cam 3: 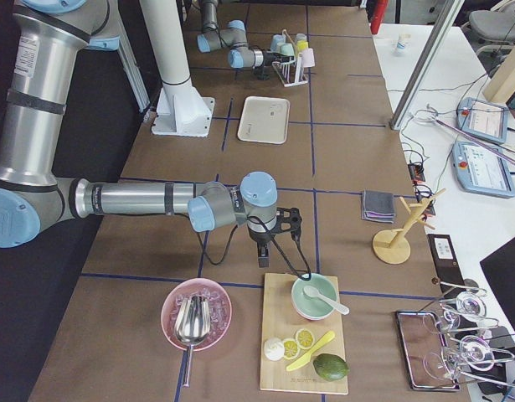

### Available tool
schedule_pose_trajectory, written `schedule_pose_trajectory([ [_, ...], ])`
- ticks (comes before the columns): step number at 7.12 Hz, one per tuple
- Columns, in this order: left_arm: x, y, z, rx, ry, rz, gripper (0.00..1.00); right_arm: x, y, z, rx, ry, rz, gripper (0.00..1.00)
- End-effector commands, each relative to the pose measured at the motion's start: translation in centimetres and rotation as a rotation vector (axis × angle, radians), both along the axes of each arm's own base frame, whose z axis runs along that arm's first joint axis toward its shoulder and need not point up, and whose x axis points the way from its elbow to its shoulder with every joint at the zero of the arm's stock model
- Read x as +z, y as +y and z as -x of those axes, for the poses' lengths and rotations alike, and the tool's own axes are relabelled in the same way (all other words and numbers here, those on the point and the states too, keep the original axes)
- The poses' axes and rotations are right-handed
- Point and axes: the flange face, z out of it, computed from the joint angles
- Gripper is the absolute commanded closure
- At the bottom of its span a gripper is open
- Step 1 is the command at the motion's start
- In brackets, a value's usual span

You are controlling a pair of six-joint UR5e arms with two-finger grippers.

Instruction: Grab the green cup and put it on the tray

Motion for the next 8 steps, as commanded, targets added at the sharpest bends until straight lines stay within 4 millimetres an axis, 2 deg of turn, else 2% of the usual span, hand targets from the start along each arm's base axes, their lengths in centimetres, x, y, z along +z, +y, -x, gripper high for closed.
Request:
schedule_pose_trajectory([
  [1,-1.6,1.1,4.4,-0.001,0.025,-0.008,0.30,-0.1,-0.1,0.0,0.001,0.001,-0.001,0.00],
  [2,-3.3,1.7,6.7,0.000,0.058,-0.016,0.30,-0.1,-0.1,0.0,0.001,0.001,-0.001,0.00],
  [3,-5.9,2.2,8.2,0.003,0.129,-0.031,0.31,-0.1,-0.2,0.0,0.001,0.000,-0.003,0.00],
  [4,-7.8,2.8,8.3,-0.012,0.231,-0.044,0.31,-0.2,-0.2,0.0,0.001,0.000,-0.004,0.00],
  [5,-9.2,3.3,8.3,-0.130,0.499,-0.037,0.31,-0.2,-0.2,0.0,0.001,0.000,-0.004,0.00],
  [6,-11.3,3.8,7.7,-0.176,0.707,0.016,0.35,-0.2,-0.3,0.0,0.002,0.001,-0.005,0.00],
  [7,-13.6,3.9,7.5,-0.215,0.928,0.009,0.35,-0.2,-0.3,0.0,0.001,0.000,-0.004,0.00],
  [8,-15.2,4.2,7.2,-0.298,1.235,0.005,0.38,-0.3,-0.3,0.1,0.001,0.000,-0.006,0.00],
])
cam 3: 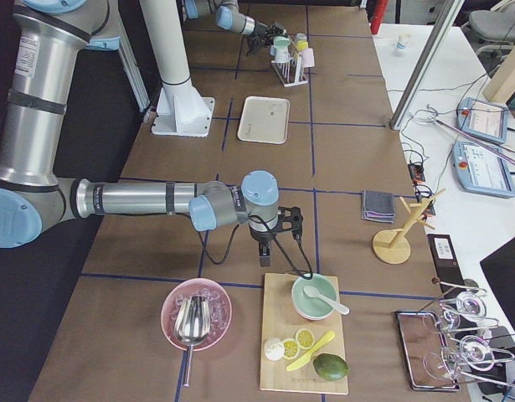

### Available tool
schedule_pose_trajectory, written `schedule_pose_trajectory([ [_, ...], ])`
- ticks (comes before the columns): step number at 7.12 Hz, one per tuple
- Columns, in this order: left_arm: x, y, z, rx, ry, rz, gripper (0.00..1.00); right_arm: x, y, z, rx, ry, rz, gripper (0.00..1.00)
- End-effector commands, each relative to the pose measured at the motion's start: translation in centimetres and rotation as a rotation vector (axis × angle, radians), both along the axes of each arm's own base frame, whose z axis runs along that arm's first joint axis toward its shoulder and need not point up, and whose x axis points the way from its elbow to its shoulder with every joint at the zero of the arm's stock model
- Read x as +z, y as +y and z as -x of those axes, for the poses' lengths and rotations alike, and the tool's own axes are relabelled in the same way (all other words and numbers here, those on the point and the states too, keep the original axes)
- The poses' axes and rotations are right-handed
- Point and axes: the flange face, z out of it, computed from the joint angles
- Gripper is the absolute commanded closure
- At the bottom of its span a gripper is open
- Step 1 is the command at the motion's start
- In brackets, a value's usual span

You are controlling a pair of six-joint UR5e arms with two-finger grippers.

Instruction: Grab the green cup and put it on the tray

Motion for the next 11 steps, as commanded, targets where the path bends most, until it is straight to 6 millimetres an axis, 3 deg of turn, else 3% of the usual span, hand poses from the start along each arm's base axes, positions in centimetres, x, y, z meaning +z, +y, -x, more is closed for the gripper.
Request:
schedule_pose_trajectory([
  [1,-3.1,1.6,-1.6,-0.129,0.595,0.036,0.40,-0.1,0.0,0.0,0.000,-0.001,-0.001,0.00],
  [3,-3.5,2.0,-6.2,-0.239,1.125,0.128,0.40,-0.1,0.0,0.0,-0.001,-0.002,-0.002,0.00],
  [5,-1.0,1.7,-10.1,-0.253,1.433,0.175,0.47,-0.2,0.0,0.0,-0.001,-0.006,-0.005,0.00],
  [6,0.3,1.4,-12.6,-0.246,1.417,0.170,0.38,-0.2,0.0,0.1,-0.003,-0.010,-0.004,0.00],
  [8,-0.7,2.2,-16.2,-0.237,1.417,0.187,0.37,-0.6,-0.1,0.1,-0.003,-0.012,-0.013,0.00],
  [11,0.4,2.0,-17.7,-0.235,1.444,0.188,0.41,-0.9,-0.2,0.1,-0.003,-0.014,-0.021,0.00],
])
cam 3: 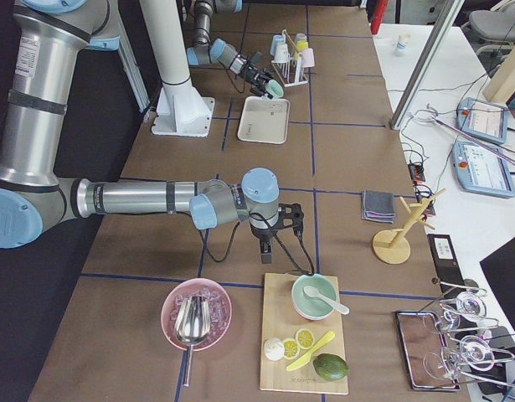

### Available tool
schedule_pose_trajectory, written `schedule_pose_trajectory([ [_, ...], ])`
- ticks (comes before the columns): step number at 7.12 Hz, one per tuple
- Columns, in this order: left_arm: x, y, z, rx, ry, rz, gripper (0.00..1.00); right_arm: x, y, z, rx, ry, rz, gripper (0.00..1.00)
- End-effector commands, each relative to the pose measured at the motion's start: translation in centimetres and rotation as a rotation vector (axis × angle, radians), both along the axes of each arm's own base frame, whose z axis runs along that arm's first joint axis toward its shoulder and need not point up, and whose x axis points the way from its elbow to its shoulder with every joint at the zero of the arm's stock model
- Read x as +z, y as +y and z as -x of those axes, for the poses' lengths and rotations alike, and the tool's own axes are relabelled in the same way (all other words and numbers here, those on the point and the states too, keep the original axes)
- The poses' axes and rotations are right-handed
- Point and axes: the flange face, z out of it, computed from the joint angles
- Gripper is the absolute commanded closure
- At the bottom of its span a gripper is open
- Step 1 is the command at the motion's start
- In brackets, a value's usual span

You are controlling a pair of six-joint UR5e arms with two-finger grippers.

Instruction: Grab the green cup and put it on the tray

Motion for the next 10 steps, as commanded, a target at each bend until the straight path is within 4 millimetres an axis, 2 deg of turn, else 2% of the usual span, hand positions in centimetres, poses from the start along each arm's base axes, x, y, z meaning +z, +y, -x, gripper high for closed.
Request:
schedule_pose_trajectory([
  [1,1.3,-0.1,-1.2,-0.001,0.089,-0.012,0.41,0.1,-0.1,0.0,0.000,0.001,0.000,0.00],
  [3,2.7,-0.3,-1.9,-0.002,0.099,-0.018,0.41,0.1,-0.1,0.0,0.000,0.001,-0.001,0.00],
  [4,3.2,-0.3,-2.2,0.000,0.087,-0.017,0.49,0.1,-0.1,0.0,0.000,0.000,0.000,0.00],
  [6,3.7,-0.3,-2.8,0.001,0.073,-0.015,0.45,0.1,-0.1,0.0,0.002,0.001,0.001,0.00],
  [9,4.2,0.5,-3.6,0.009,0.059,-0.015,0.45,0.1,-0.1,0.0,0.002,0.003,0.001,0.00],
  [10,3.5,0.6,-4.0,0.011,0.063,-0.017,0.46,0.1,-0.1,0.0,0.002,0.002,-0.001,0.00],
])
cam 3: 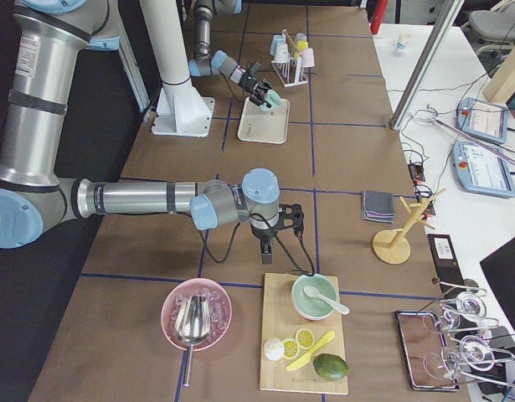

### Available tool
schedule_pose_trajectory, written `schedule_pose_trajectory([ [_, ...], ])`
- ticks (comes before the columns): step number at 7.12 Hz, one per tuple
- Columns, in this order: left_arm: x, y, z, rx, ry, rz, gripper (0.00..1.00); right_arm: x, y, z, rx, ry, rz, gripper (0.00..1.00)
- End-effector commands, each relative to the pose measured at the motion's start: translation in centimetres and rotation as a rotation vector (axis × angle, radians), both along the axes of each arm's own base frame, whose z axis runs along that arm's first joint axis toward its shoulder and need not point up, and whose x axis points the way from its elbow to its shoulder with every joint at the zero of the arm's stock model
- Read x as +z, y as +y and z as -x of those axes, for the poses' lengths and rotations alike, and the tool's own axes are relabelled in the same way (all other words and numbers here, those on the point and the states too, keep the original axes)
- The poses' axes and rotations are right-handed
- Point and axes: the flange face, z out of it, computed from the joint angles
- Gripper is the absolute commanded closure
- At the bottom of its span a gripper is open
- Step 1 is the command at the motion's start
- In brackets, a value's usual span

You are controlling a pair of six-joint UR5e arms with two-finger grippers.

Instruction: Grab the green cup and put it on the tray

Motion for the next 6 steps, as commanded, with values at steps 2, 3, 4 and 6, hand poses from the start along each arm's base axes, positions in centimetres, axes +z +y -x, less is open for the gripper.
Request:
schedule_pose_trajectory([
  [2,-2.2,0.3,-1.0,0.005,0.025,-0.005,0.45,0.2,0.0,0.0,0.001,0.003,0.003,0.00],
  [3,-1.0,1.1,-2.2,0.019,-0.004,-0.002,0.45,0.2,0.0,0.0,0.001,0.003,0.004,0.00],
  [4,-1.4,1.1,-2.6,0.019,-0.001,-0.002,0.45,0.2,0.0,0.0,0.001,0.004,0.004,0.00],
  [6,-1.6,1.1,-2.6,0.019,0.002,-0.002,0.36,0.2,0.0,0.0,0.001,0.003,0.004,0.00],
])
